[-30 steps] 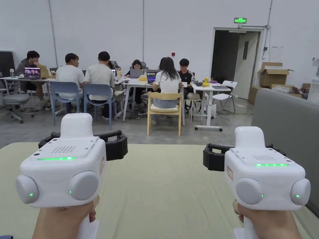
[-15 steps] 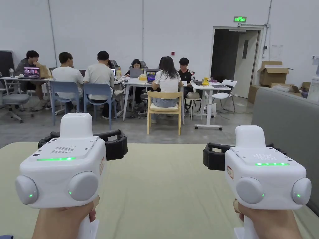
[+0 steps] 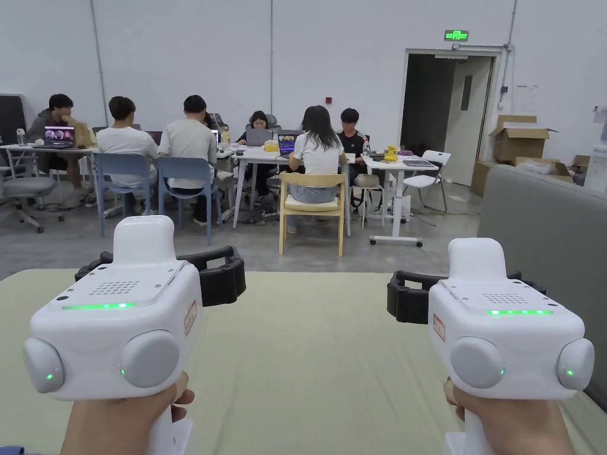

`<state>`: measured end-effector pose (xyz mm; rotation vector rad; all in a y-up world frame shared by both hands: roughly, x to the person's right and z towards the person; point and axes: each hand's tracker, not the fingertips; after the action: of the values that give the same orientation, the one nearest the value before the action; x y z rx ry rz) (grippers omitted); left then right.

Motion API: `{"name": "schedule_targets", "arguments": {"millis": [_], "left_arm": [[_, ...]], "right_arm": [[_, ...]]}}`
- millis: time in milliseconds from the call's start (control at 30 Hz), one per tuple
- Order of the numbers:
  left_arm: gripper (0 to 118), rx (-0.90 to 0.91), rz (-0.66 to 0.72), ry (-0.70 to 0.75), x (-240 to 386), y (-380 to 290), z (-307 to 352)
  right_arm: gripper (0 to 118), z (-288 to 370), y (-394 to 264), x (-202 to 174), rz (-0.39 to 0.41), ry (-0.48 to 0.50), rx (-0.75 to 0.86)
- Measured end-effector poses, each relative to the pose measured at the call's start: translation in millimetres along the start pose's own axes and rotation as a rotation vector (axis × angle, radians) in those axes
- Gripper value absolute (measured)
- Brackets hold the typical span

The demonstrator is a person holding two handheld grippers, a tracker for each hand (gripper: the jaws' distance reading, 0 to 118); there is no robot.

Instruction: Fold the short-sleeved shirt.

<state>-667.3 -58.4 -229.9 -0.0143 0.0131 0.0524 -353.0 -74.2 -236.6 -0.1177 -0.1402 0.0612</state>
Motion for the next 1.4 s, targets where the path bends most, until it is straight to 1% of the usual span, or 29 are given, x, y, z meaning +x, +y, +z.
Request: {"name": "schedule_targets", "arguments": {"millis": [233,400,733,933,1033,1067,1100,1133,1167,1200,1233,1267,1300,1400], "left_arm": [[118,0.005,-0.012,-0.007,2.3,-3.8,-1.6],[118,0.017,-0.032,-0.010,6.6,-3.2,0.4],[118,0.026,-0.072,-0.020,16.6,-4.4,0.6],[118,0.004,-0.057,-0.023,15.5,-5.1,-3.6],[118,-0.009,-0.048,-0.012,15.0,-5.4,-3.7],[112,-0.008,-0.051,0.018,17.0,-5.7,-1.7],[65,-0.018,-0.086,0.056,20.3,-5.9,-0.6],[0,-0.001,-0.128,0.066,24.8,-7.1,0.0],[0,-0.028,-0.146,0.078,28.0,-8.8,-6.2],[0,-0.066,-0.109,0.038,27.9,-9.7,-7.7],[0,-0.121,-0.050,-0.027,26.2,-9.9,-10.1],[0,-0.150,0.023,-0.089,20.6,-12.7,-15.8],[0,-0.163,0.064,-0.100,18.2,-14.8,-16.5],[0,-0.134,0.024,-0.020,20.8,-19.4,-17.9]], "right_arm": [[118,0.9,-0.4,1.8,-0.002,-0.017,0.007],[118,0.4,-0.4,6.7,-0.018,-0.010,0.007],[118,-0.9,-3.3,9.2,-0.021,-0.015,0.005],[118,-2.5,-3.0,13.6,-0.036,-0.015,0.004],[118,-3.4,-2.5,14.1,-0.029,-0.024,-0.004],[106,-1.4,-2.2,13.6,-0.027,-0.035,-0.003],[64,1.9,-2.1,12.5,-0.014,-0.050,0.010],[5,4.7,-2.2,10.4,0.023,-0.065,0.041],[3,1.8,-3.0,8.3,0.052,-0.084,0.021],[3,1.1,-2.9,9.0,0.048,-0.085,0.011],[3,0.2,-4.6,11.1,0.000,-0.030,0.001],[3,-0.2,-5.2,14.3,-0.032,-0.011,-0.015],[3,-0.2,-5.7,16.4,-0.036,-0.020,-0.026],[3,1.3,-7.1,19.5,-0.014,-0.034,-0.014]]}}
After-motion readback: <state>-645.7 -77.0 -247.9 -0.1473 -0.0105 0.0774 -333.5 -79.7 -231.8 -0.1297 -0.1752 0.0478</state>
